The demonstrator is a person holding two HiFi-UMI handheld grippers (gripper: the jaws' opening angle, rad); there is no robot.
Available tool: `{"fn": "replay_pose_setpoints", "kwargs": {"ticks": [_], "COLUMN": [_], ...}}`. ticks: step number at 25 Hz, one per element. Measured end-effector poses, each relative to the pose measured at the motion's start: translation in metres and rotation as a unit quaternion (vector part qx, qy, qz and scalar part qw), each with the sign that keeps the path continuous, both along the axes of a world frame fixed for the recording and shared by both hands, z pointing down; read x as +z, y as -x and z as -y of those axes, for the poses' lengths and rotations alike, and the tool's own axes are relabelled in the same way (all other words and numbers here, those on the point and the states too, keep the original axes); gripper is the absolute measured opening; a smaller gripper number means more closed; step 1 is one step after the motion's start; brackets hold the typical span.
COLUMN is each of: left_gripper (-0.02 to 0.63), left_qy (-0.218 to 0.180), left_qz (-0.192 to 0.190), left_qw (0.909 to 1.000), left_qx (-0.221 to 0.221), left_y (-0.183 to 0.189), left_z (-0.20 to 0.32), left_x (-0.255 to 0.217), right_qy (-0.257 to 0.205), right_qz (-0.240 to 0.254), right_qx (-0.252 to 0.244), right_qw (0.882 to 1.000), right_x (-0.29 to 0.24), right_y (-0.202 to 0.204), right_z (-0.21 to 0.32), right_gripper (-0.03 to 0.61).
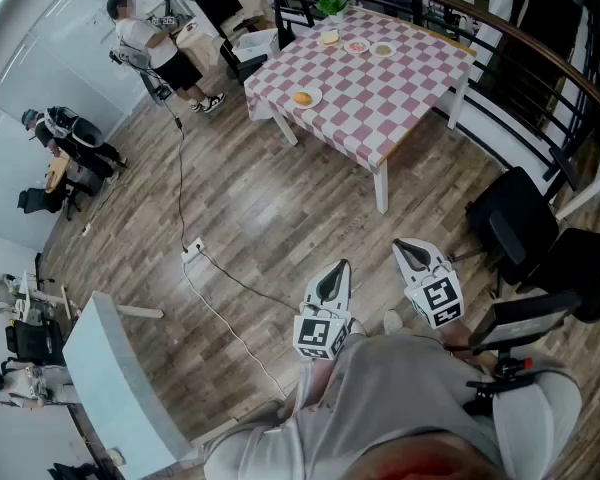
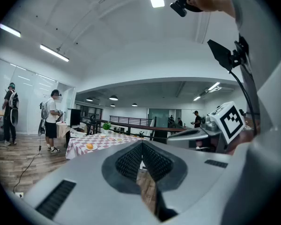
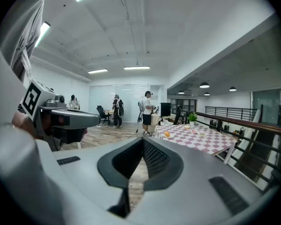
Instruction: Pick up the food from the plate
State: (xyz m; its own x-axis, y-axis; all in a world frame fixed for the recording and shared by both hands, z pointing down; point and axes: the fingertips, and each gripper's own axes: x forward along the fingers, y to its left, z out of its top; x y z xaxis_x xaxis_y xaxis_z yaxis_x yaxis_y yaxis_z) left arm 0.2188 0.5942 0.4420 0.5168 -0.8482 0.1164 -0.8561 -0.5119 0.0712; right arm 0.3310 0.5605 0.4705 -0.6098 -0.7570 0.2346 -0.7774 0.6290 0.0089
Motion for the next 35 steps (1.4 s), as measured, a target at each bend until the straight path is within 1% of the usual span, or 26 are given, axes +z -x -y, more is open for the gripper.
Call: {"fn": "replay_pose_setpoints", "kwargs": {"ticks": [3, 6, 8, 10, 12, 14, 17, 22, 31, 35], "left_gripper": [0.008, 0.008, 0.009, 0.008, 0.008, 0.008, 0.008, 0.008, 0.008, 0.008], "left_qy": [0.009, -0.008, -0.024, -0.031, -0.032, -0.032, -0.024, -0.025, -0.025, -0.028], "left_qz": [-0.013, -0.032, -0.029, -0.024, -0.021, -0.022, -0.026, -0.026, -0.029, -0.032], "left_qw": [0.9999, 0.9993, 0.9990, 0.9986, 0.9977, 0.9967, 0.9957, 0.9952, 0.9961, 0.9964], "left_qx": [0.000, -0.015, -0.023, -0.037, -0.055, -0.072, -0.085, -0.091, -0.080, -0.074], "left_y": [-0.012, -0.022, -0.024, -0.020, -0.014, -0.008, -0.004, -0.003, 0.002, 0.013], "left_z": [-0.010, -0.004, 0.000, 0.000, -0.003, -0.009, -0.012, 0.011, 0.055, 0.085], "left_x": [0.005, -0.004, -0.013, -0.017, -0.015, -0.009, -0.002, -0.010, 0.000, 0.000], "right_qy": [0.008, -0.004, -0.015, -0.021, -0.014, -0.003, -0.004, 0.015, 0.026, 0.026], "right_qz": [0.005, 0.009, 0.015, 0.021, 0.028, 0.043, 0.058, 0.062, 0.049, 0.044], "right_qx": [0.001, -0.009, -0.017, -0.030, -0.044, -0.049, -0.047, -0.041, -0.015, -0.004], "right_qw": [1.000, 1.000, 1.000, 0.999, 0.999, 0.998, 0.997, 0.997, 0.998, 0.999], "right_x": [0.006, 0.000, -0.008, -0.010, -0.003, 0.002, -0.001, 0.000, 0.018, 0.018], "right_y": [-0.007, -0.009, -0.007, -0.002, 0.004, 0.011, 0.016, 0.010, -0.001, 0.007], "right_z": [-0.012, -0.011, -0.009, -0.009, -0.008, -0.006, -0.003, 0.015, 0.063, 0.093], "right_gripper": [0.015, 0.015, 0.015, 0.015, 0.015, 0.015, 0.015, 0.016, 0.016, 0.016]}}
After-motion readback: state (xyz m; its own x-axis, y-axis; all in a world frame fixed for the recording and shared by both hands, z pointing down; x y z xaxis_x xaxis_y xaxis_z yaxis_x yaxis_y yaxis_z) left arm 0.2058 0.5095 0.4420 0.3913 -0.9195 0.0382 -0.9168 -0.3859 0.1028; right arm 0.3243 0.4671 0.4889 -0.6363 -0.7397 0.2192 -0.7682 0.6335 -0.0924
